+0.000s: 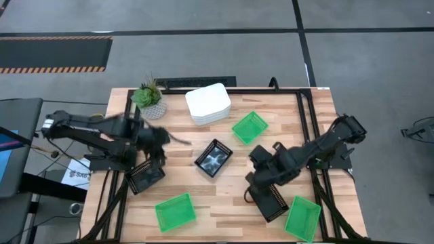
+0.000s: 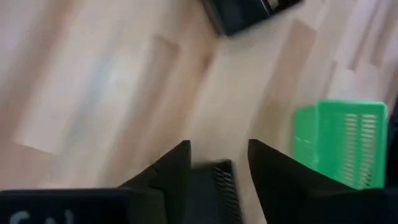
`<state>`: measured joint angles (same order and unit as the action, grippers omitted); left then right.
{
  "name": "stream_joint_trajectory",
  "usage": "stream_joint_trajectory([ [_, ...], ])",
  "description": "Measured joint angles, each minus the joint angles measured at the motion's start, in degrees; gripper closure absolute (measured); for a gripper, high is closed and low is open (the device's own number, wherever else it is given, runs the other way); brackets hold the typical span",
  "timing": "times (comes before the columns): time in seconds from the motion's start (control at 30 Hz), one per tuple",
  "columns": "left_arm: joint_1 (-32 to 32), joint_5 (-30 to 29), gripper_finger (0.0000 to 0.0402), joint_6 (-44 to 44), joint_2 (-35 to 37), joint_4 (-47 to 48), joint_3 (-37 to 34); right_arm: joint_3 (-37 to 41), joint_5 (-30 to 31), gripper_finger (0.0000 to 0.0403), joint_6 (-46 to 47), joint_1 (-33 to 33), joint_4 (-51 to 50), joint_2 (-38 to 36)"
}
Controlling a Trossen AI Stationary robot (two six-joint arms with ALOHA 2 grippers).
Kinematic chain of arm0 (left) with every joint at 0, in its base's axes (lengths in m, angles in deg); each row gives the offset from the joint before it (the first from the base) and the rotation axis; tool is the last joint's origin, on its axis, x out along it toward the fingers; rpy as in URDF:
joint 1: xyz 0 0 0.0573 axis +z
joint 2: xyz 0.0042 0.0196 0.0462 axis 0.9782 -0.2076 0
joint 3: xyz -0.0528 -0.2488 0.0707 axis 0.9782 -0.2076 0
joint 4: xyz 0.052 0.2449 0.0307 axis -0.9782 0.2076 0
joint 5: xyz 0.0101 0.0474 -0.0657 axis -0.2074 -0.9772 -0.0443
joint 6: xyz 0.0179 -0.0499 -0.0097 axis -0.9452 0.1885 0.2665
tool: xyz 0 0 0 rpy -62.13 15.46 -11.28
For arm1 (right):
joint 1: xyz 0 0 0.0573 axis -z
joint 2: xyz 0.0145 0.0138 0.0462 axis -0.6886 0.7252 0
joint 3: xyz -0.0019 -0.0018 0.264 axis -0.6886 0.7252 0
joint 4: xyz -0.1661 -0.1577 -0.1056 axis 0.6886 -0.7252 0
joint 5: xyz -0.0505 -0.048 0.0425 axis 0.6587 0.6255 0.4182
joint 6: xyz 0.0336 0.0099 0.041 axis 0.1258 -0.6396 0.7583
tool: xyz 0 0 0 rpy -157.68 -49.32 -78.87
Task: Stack baskets by color
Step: Stack the left green bin on top of the top green bin
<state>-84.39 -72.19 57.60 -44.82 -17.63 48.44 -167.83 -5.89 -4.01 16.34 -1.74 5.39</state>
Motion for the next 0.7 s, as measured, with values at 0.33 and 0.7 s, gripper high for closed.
stream_joint_trajectory([
  [0.33, -17.2, -9.5, 0.0237, 14.7, -3.6, -20.0, -6.4, 0.1, -0.1, 0.0340, 2.1, -5.8, 0.3, 0.2],
  [0.7, -23.8, -8.0, 0.0237, 14.7, -16.6, -23.6, -6.4, 3.4, 0.0, 0.0340, 9.3, -10.2, 1.3, 0.2],
])
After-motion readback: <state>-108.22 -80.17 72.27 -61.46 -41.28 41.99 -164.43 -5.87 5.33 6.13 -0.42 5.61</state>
